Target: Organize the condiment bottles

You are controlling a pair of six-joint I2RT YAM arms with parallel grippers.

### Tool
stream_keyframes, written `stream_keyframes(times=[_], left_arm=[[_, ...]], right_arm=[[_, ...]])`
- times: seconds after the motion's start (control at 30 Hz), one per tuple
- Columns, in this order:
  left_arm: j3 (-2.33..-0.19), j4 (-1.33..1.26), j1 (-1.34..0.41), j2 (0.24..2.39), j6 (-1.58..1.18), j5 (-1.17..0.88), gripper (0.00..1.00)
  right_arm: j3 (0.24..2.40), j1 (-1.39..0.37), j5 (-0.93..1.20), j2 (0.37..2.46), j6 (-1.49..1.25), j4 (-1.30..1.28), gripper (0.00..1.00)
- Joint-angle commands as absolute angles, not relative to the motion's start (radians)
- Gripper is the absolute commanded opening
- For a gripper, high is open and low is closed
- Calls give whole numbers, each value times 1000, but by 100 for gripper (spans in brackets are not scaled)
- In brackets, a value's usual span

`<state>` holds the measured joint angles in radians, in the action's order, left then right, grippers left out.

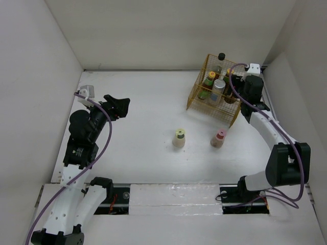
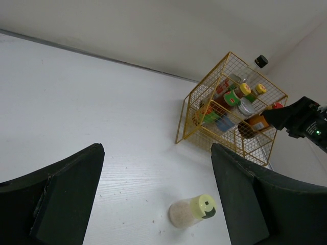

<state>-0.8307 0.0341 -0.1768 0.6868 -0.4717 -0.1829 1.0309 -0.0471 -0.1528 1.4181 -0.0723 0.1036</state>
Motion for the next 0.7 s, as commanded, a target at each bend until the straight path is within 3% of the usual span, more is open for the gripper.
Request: stream_keyframes(times=[0.0, 0.37, 0.5, 0.57, 0.67], left_arm=[[-831, -17, -181, 683, -460, -196, 81], [-831, -17, -181, 683, -460, -196, 81], [-831, -17, -181, 683, -460, -196, 81], [-831, -17, -181, 692, -460, -196, 81], [-831, -17, -181, 692, -460, -196, 81]], right_arm=[[1069, -46, -143, 1402, -107, 295, 48], [1080, -37, -134, 1522, -126, 285, 59], [1089, -37, -146, 1546, -126, 273, 69], [1089, -37, -156, 1533, -135, 264, 81], [1098, -37, -156, 1491, -135, 264, 87]])
